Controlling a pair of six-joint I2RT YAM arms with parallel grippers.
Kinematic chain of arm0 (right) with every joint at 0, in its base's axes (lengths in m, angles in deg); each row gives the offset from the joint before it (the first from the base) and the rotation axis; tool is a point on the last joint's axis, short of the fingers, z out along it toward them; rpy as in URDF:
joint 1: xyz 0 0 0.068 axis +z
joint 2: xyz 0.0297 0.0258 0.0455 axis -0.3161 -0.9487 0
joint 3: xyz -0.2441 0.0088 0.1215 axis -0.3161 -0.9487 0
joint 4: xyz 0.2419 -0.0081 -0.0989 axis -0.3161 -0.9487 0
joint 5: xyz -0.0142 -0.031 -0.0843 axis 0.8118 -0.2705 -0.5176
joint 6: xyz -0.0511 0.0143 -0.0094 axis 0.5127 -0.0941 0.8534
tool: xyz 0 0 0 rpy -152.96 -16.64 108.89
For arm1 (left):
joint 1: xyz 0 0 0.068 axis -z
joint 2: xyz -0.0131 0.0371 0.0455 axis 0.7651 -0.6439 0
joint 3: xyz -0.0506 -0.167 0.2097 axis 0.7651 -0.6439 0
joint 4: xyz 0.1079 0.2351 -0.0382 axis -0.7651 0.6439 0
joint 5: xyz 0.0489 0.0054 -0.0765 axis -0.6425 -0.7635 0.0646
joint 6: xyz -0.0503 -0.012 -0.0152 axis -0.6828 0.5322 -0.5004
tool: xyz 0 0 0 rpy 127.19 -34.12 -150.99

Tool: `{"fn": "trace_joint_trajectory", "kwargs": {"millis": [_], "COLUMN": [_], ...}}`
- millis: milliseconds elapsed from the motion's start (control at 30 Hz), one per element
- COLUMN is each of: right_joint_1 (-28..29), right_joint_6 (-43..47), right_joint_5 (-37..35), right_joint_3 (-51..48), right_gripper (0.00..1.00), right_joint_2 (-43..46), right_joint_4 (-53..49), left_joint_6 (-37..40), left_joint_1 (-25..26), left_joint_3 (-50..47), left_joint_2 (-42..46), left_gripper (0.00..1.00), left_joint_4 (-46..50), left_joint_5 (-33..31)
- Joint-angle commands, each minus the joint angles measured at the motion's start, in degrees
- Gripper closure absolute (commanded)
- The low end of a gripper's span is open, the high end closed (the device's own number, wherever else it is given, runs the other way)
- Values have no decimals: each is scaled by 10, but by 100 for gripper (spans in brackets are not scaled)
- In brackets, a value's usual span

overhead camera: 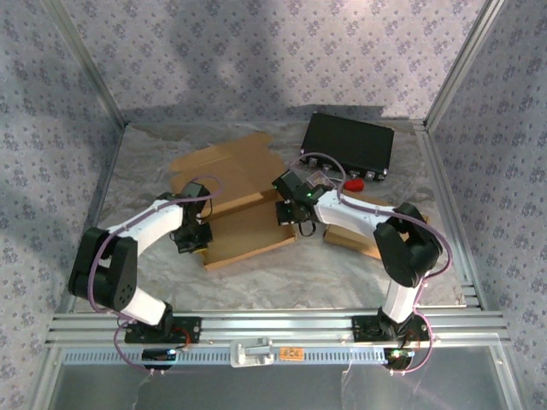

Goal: Fold the paper box

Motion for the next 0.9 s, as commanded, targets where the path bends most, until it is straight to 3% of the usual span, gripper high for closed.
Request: {"fn": "trace_joint_trajectory", "kwargs": {"millis": [0, 233, 333, 433, 867], "right_joint_1": [20, 31, 33, 34, 33], "right_joint_6": [-61, -108, -115, -122, -124], "right_joint_5": [-31, -47, -52, -55, -62], "right_joint_3": [-21, -44, -52, -61, -67], "right_gripper": [100, 100, 100, 100, 100], "right_joint_2": [32, 33, 35, 36, 35], "right_joint_4": [33, 35, 36, 36, 32], "left_joint_6": [24, 52, 55, 61, 83], "left_joint_1": [6, 6, 6, 5, -11], "left_joint_3": [23, 35, 43, 55, 79], "left_joint_2": [-11, -17, -8, -4, 5], "left_gripper": [100, 99, 79, 72, 67], "left_joint_4": [18, -4, -11, -6, 21], "left_joint_5": [-13, -11, 2, 5, 11]}}
